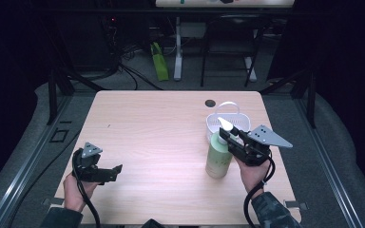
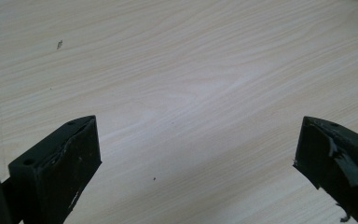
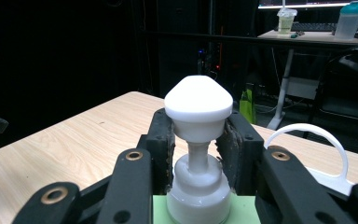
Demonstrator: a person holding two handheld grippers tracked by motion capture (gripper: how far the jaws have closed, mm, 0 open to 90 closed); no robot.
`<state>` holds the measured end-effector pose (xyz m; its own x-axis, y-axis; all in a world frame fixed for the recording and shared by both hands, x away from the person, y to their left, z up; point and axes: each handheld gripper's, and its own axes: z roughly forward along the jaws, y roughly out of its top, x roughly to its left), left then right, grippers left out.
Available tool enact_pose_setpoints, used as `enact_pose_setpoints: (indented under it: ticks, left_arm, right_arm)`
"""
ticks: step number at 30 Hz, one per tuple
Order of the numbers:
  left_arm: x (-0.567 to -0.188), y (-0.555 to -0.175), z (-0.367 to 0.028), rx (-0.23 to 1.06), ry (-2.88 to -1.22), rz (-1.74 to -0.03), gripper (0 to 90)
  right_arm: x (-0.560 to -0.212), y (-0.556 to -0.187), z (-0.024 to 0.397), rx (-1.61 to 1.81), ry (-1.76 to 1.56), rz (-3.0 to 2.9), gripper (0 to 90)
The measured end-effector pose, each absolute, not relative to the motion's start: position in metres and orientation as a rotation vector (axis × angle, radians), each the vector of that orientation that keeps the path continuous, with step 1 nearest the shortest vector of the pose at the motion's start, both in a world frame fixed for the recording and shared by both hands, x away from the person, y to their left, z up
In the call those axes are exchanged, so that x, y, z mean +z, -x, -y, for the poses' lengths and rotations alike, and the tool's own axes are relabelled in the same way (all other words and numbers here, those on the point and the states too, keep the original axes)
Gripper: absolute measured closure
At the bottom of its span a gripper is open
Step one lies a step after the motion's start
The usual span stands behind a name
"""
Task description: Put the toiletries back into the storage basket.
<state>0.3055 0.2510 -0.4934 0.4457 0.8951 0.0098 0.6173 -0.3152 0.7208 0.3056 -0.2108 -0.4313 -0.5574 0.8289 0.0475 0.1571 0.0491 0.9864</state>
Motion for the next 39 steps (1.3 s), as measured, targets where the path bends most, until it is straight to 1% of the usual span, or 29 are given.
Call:
enact_pose_setpoints:
  ticks: [28, 39]
  left_arm:
    - [-0.493, -0.306, -0.252, 0.553, -2.054, -1.26, 0.0]
    - [-0.494, -0.306, -0.251, 0.55, -2.056, -1.262, 0.0]
  right_arm:
    - [-0.425, -0.305, 0.212, 1.539, -0.978, -1.782, 66.2]
    - [-0.417, -0.302, 0.212, 1.548, -0.965, -1.78, 66.3]
